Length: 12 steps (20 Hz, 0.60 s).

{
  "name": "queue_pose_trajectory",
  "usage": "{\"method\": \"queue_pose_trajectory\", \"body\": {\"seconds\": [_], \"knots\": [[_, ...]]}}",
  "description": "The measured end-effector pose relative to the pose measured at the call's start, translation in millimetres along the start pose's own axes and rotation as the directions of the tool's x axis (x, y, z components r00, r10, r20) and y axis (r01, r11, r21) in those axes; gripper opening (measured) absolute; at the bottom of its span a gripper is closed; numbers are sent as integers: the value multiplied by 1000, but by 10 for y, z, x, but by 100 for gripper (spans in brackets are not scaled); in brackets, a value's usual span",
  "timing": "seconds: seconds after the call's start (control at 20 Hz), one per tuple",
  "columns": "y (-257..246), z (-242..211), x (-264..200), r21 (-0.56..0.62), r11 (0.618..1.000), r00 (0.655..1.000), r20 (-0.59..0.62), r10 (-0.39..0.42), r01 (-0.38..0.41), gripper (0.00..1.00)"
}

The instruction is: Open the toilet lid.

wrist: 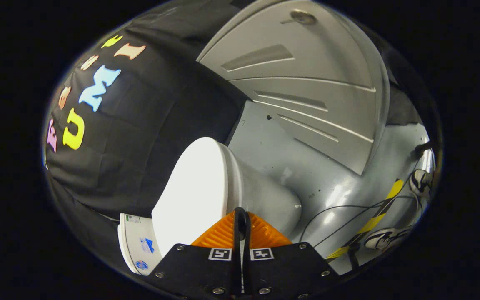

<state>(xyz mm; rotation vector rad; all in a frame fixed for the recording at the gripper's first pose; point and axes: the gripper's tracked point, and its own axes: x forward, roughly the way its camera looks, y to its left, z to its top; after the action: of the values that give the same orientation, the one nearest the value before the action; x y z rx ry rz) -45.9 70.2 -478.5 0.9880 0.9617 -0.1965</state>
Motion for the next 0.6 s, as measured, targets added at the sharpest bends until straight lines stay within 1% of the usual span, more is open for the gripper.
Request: {"method": "queue_pose_trajectory", "body": {"seconds": [0.4,0.6], "knots": [[228,114,-183,-79,997,999,40,-22,25,2],[495,202,-399,-158,987,997,80,-3,16,2]]}}
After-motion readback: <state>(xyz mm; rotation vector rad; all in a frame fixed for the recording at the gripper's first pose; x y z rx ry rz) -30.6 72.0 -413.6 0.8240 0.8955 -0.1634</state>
